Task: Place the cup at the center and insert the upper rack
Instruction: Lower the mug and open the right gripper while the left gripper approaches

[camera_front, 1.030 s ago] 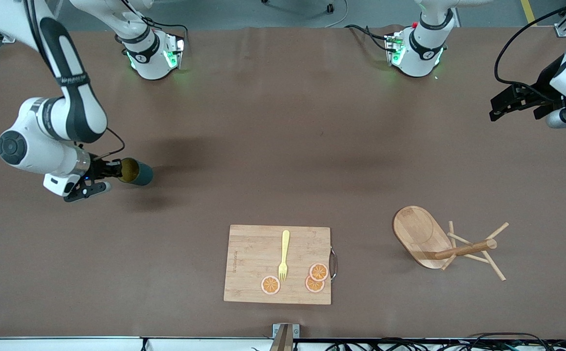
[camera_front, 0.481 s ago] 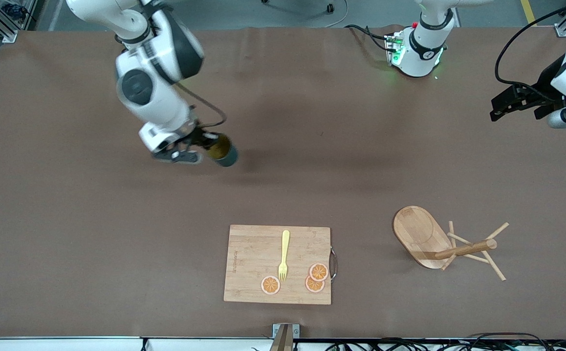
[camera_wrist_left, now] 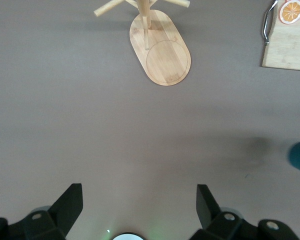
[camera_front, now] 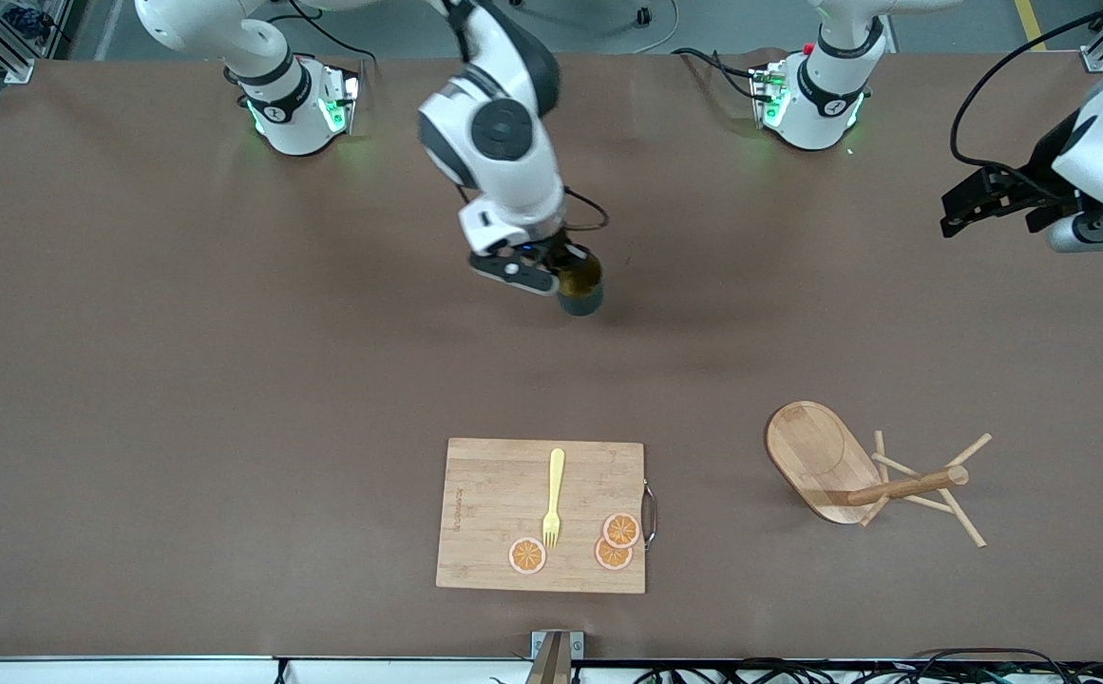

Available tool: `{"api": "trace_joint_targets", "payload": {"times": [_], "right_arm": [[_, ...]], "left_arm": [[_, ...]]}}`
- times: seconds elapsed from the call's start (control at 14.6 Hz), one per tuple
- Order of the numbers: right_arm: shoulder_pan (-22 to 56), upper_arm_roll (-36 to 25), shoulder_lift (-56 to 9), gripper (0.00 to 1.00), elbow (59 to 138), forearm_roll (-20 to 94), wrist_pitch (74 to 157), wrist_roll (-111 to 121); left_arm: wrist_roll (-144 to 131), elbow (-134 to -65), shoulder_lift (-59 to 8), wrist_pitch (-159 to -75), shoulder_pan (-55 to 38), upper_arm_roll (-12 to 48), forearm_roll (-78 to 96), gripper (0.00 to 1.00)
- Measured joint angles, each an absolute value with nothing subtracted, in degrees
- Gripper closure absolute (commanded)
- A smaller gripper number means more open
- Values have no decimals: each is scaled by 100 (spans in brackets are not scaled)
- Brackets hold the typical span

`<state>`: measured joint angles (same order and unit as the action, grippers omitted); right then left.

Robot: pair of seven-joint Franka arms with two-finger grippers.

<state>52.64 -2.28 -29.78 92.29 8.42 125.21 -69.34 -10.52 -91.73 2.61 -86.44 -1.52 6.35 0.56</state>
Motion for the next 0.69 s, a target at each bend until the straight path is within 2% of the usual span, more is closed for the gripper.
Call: {"api": "trace_joint_targets", "payload": {"times": [0.21, 0.41, 0.48, 0.55, 0.62, 0.69], "right_arm": [[5634, -250, -3854, 100, 8569, 423, 12528, -7463], [5751, -274, -4025, 99, 8392, 223, 12501, -7538], [5753, -275, -4024, 91, 8374, 211, 12497, -7536], [5754, -275, -4025, 46, 8372, 183, 12492, -7523], [5754, -278, -4025, 16, 8372, 133, 12483, -7505], [5754, -292, -4025, 0, 8370, 95, 12479, -7491]], "left_arm": [[-1405, -9180, 209, -8644, -163, 851, 56, 0], [-1714, -9181, 137, -8644, -166, 1032, 56, 0], [-1816, -9182, 114, -8645, -167, 1094, 56, 0], [-1908, -9182, 99, -8645, -168, 1146, 56, 0], [-1965, -9182, 91, -8645, -168, 1182, 56, 0], [-1994, -9182, 90, -8645, -171, 1199, 56, 0]]}}
